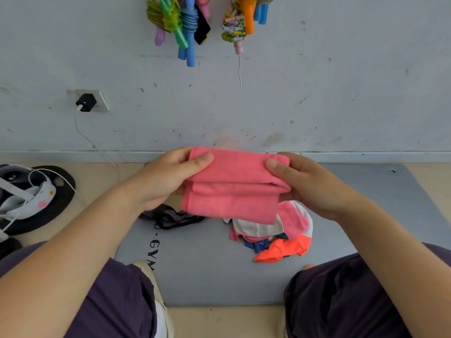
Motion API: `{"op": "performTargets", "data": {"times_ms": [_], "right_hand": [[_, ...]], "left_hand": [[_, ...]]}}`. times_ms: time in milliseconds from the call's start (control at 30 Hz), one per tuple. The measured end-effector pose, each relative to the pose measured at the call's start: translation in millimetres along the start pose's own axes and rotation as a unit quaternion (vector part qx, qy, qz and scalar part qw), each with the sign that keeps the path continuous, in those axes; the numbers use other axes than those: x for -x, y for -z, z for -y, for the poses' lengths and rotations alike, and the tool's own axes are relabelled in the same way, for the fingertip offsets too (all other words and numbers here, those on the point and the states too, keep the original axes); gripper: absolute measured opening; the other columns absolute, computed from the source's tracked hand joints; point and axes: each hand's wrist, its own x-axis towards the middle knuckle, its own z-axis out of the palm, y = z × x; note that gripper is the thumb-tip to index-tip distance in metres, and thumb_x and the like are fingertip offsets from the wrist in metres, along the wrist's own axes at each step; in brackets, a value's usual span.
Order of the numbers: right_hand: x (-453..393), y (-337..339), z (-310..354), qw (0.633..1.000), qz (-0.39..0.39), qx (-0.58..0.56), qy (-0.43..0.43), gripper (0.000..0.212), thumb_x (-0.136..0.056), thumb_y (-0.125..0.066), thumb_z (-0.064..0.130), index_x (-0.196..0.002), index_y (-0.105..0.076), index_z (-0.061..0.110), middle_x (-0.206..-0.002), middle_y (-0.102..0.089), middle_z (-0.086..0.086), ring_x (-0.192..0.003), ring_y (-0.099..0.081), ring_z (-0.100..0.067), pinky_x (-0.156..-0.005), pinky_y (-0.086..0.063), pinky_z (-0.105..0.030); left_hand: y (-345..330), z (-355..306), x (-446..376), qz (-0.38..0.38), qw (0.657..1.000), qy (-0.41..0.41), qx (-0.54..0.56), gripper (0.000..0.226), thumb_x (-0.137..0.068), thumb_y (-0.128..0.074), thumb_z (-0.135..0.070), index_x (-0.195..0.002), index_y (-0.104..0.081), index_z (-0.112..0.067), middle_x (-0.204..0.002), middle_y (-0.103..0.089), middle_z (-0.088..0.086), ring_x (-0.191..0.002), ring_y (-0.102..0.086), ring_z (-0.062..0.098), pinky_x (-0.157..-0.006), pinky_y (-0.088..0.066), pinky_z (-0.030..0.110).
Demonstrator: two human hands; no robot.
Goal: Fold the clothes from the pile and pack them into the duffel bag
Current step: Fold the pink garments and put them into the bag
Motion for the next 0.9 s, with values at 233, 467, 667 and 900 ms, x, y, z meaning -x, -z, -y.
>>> {"op": "performTargets", "data": {"times_ms": [233, 467, 667, 900], "right_hand": [[-14, -18, 20, 0.959, -0.219, 0.145, 0.107, 0.027, -0.084, -0.072, 0.031, -0.083, -0.056, 0.01, -0.065, -0.057, -0.002, -0.056, -0.052, -0.008, -0.052, -0.044, -0.025], [-71, -83, 37, 0.815, -0.136, 0.448, 0.342, 0.044, -0.075, -0.078, 0.044, -0.092, -0.063, 0.007, -0.103, -0.06, -0.003, -0.088, -0.055, -0.026, -0.075, -0.048, -0.038], [-137, -85, 4, 0.947, -0.214, 0.195, 0.141, 0.035, -0.081, -0.072, 0.043, -0.104, -0.06, 0.02, -0.102, -0.064, 0.004, -0.093, -0.062, -0.012, -0.079, -0.051, -0.026], [-222, -118, -96, 0.991, -0.121, 0.059, -0.019, 0.027, -0.08, -0.076, 0.041, -0.082, -0.069, 0.015, -0.076, -0.072, 0.006, -0.068, -0.066, -0.013, -0.062, -0.053, -0.03]], "left_hand": [[-1, -14, -4, -0.179, 0.971, -0.065, -0.143, 0.024, -0.084, -0.074, -0.031, -0.102, -0.065, -0.018, -0.093, -0.068, 0.004, -0.08, -0.066, 0.014, -0.072, -0.053, 0.029], [19, -52, -26, -0.045, 0.99, 0.03, 0.129, 0.054, -0.087, -0.067, -0.045, -0.122, -0.063, -0.005, -0.118, -0.068, 0.023, -0.112, -0.065, 0.034, -0.097, -0.052, 0.049], [106, -1, -49, -0.048, 0.991, 0.044, 0.117, 0.05, -0.079, -0.073, -0.016, -0.127, -0.059, -0.009, -0.118, -0.071, 0.009, -0.108, -0.068, 0.022, -0.084, -0.058, 0.033], [151, 103, -89, -0.131, 0.983, 0.092, 0.085, 0.064, -0.058, -0.089, -0.021, -0.118, -0.065, -0.016, -0.109, -0.074, 0.004, -0.105, -0.069, 0.024, -0.097, -0.053, 0.043]]}}
